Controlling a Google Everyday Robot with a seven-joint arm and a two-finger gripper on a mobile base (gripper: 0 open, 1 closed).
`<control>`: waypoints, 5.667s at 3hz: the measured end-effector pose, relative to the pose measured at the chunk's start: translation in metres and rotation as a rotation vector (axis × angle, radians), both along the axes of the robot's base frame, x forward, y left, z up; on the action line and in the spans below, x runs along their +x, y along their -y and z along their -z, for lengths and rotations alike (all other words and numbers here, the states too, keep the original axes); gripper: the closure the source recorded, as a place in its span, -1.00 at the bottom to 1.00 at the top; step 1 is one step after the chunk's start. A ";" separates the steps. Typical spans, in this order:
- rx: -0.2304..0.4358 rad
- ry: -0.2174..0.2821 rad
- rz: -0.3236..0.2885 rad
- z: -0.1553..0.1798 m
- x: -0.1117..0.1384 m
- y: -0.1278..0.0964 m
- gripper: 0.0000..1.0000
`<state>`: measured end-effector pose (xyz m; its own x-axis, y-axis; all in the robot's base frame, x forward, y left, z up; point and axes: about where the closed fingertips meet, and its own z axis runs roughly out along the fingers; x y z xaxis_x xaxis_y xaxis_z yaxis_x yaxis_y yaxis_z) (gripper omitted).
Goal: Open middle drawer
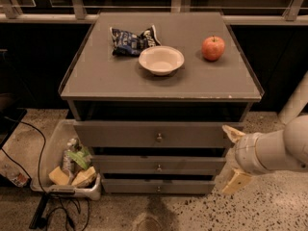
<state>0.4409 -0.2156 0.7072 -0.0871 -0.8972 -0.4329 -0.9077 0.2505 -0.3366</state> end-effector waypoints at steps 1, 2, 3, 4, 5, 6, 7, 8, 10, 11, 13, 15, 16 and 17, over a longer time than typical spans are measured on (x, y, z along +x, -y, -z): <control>0.056 0.031 -0.019 0.038 0.013 -0.003 -1.00; 0.137 0.033 -0.075 0.087 0.016 -0.012 -1.00; 0.137 0.033 -0.075 0.087 0.016 -0.012 -1.00; 0.123 0.030 -0.084 0.089 0.013 -0.017 -1.00; 0.085 -0.010 -0.071 0.123 0.016 -0.024 -1.00; 0.052 -0.063 -0.074 0.170 0.025 -0.035 -1.00; 0.032 -0.106 -0.065 0.215 0.036 -0.041 -1.00; 0.055 -0.126 -0.039 0.246 0.051 -0.038 -1.00; 0.118 -0.125 0.016 0.274 0.075 -0.027 -1.00; 0.112 -0.085 0.016 0.273 0.078 -0.029 -1.00; 0.188 0.014 -0.050 0.279 0.104 -0.032 -1.00; 0.197 -0.001 -0.081 0.278 0.116 -0.032 -1.00; 0.177 -0.030 -0.067 0.304 0.120 -0.034 -1.00; 0.176 -0.030 -0.067 0.304 0.120 -0.034 -1.00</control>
Offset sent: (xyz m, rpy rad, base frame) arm 0.0216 0.0151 -0.1229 0.2188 -0.0532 0.1119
